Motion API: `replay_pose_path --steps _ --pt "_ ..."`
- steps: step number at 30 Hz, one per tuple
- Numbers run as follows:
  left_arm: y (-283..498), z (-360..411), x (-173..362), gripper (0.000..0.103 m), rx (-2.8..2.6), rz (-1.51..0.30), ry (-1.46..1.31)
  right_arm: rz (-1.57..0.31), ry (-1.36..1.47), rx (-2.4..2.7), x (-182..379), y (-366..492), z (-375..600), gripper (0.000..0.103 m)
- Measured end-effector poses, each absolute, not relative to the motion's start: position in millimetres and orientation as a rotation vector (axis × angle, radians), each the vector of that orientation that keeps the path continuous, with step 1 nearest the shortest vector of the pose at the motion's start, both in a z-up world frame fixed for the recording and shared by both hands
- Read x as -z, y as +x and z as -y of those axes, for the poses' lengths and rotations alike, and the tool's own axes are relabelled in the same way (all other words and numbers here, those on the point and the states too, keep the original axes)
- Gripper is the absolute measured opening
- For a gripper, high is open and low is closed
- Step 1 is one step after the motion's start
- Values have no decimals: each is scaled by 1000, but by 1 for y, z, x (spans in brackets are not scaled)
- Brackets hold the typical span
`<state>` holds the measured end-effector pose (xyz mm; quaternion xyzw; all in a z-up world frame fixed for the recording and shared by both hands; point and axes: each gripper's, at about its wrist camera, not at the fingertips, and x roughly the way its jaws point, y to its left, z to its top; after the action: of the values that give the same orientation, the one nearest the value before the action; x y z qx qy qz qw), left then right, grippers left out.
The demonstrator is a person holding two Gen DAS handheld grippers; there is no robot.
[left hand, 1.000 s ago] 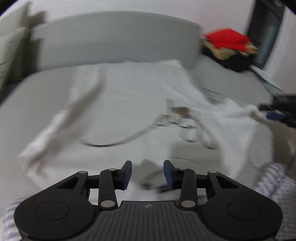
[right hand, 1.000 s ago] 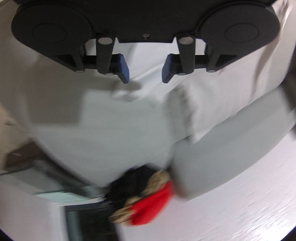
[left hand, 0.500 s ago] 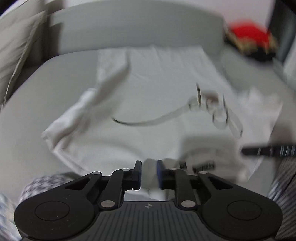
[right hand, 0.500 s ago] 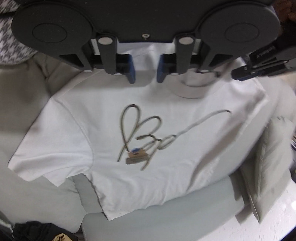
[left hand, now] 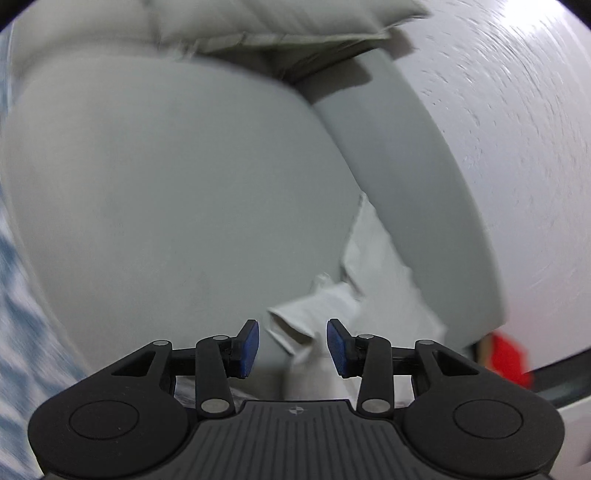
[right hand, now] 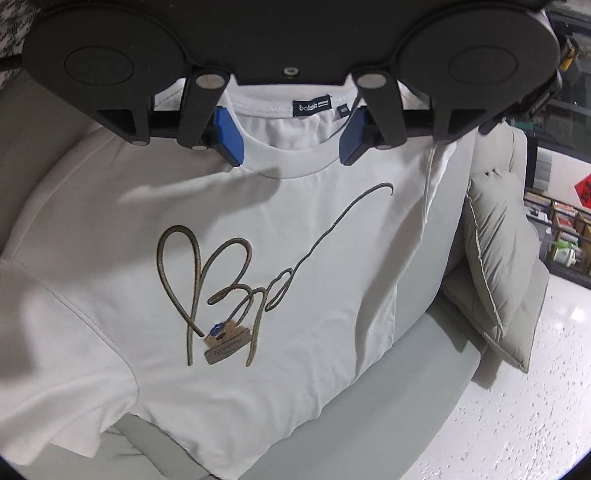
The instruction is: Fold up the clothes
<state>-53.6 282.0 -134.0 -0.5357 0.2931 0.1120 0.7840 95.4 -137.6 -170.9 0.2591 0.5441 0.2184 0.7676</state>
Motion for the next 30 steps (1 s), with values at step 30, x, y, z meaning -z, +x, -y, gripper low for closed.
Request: replay_pose_path --steps 30 --pt "-42 -211 56 6 -175 -510 -172 -1185 561 -495 172 96 143 58"
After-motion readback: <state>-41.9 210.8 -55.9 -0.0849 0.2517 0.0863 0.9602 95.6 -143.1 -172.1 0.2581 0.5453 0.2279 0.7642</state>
